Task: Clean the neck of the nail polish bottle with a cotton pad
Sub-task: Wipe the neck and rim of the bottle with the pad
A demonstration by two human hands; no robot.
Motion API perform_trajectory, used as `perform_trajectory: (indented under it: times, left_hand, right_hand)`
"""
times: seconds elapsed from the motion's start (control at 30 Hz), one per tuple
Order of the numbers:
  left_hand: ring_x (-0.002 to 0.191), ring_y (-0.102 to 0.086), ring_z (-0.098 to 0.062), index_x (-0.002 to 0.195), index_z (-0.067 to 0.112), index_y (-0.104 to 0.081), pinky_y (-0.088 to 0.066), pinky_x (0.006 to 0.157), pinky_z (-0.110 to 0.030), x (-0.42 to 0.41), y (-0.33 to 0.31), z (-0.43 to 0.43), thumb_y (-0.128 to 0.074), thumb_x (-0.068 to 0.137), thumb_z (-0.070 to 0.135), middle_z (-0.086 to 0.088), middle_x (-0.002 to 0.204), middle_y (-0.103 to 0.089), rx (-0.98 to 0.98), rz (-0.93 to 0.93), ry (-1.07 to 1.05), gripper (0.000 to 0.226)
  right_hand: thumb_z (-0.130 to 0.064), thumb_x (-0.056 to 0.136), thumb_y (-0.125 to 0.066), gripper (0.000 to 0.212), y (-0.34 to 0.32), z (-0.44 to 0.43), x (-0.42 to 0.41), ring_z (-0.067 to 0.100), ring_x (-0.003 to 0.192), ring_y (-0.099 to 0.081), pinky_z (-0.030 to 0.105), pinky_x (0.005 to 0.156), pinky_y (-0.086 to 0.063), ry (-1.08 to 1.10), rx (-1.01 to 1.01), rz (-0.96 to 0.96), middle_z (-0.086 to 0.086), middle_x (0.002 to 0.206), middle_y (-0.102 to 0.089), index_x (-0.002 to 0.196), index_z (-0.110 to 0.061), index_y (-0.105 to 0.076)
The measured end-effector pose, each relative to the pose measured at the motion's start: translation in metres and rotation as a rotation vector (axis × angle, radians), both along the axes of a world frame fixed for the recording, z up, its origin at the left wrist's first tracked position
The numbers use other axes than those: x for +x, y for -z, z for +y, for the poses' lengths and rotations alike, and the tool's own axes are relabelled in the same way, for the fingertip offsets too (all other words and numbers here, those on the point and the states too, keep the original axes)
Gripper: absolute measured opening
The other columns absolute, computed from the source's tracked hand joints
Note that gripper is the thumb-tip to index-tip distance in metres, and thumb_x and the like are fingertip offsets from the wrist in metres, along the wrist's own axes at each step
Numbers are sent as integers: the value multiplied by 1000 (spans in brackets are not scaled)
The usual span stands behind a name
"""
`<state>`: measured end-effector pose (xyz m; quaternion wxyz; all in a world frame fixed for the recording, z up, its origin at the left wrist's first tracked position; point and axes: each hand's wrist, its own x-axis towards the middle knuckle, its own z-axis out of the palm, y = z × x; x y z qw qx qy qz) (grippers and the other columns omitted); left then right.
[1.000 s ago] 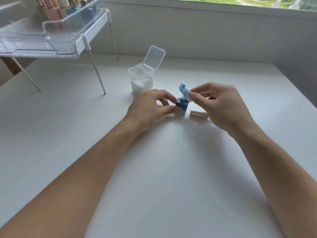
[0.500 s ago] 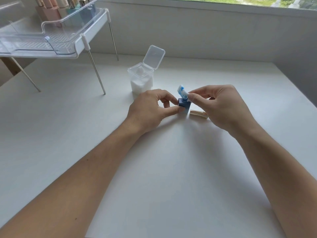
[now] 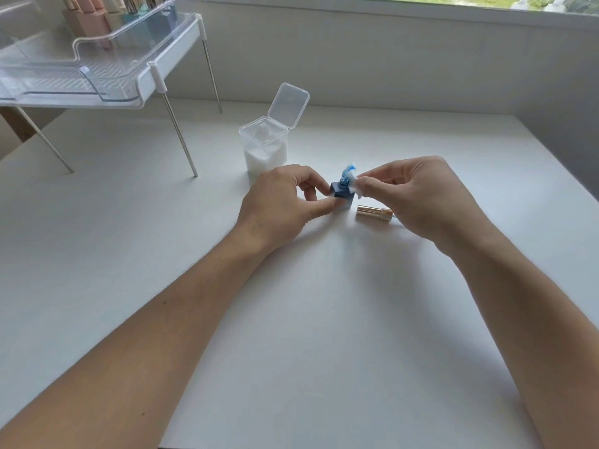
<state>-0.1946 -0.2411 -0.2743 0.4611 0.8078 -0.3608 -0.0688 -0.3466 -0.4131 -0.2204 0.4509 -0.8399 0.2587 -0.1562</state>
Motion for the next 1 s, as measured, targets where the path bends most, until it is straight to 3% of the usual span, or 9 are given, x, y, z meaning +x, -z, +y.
perform_trajectory:
  times: [0.1, 0.27, 0.4, 0.6, 0.77, 0.9, 1.0]
  left_hand:
    - [63, -54, 6, 95, 35, -81, -46, 69, -32, 0, 2, -1, -93, 81, 66, 15, 80, -68, -2, -2, -17, 36]
    - [63, -52, 5, 92, 31, -77, -45, 69, -30, 1, 1, 1, -97, 74, 65, 15, 78, -65, 8, 13, 5, 44]
    - [60, -51, 5, 97, 26, -81, -39, 60, -12, 6, -4, 5, -100, 74, 56, 13, 83, -68, 8, 45, 55, 42]
    - [57, -44, -7, 98, 32, -86, -37, 52, -13, 11, -7, 8, -96, 84, 47, 28, 70, -67, -17, 138, 87, 23]
    - [56, -41, -6, 98, 25, -87, -35, 52, -12, 6, -9, 8, -96, 86, 42, 31, 56, -62, -22, 144, 100, 23]
    - [52, -44, 1, 94, 24, -86, -36, 54, -11, 5, -7, 6, -96, 85, 44, 32, 59, -63, -31, 109, 75, 24]
    - [54, -51, 8, 93, 19, -85, -38, 58, -9, 2, -7, 6, -98, 84, 42, 23, 68, -68, -31, 87, 68, 28]
  right_hand:
    - [-48, 95, -84, 18, -3, 0, -1, 27, 84, -73, 33, 70, -47, -3, 20, 20, -11, 94, -86, 92, -31, -89]
    - [-48, 97, -83, 19, -4, -2, -2, 15, 75, -63, 21, 54, -45, 30, 16, -32, -6, 91, -85, 94, -30, -87]
    - [-46, 100, -79, 13, -1, -3, 0, 10, 74, -65, 17, 52, -46, 49, -29, -66, -10, 95, -82, 100, -35, -86]
    - [-43, 102, -78, 10, 6, -1, 1, -15, 68, -63, 13, 58, -45, 22, -112, -75, -17, 95, -80, 103, -38, -87]
    - [-40, 101, -81, 11, 7, 1, 2, -17, 68, -63, 20, 64, -44, -4, -112, -88, -19, 92, -79, 105, -33, -89]
    - [-43, 101, -81, 12, 8, 0, 3, -10, 70, -65, 21, 65, -48, -7, -86, -71, -14, 98, -82, 104, -34, -88]
    - [-45, 99, -82, 12, 9, -1, 3, -5, 69, -65, 25, 66, -51, -3, -64, -64, -11, 98, -83, 101, -35, -88]
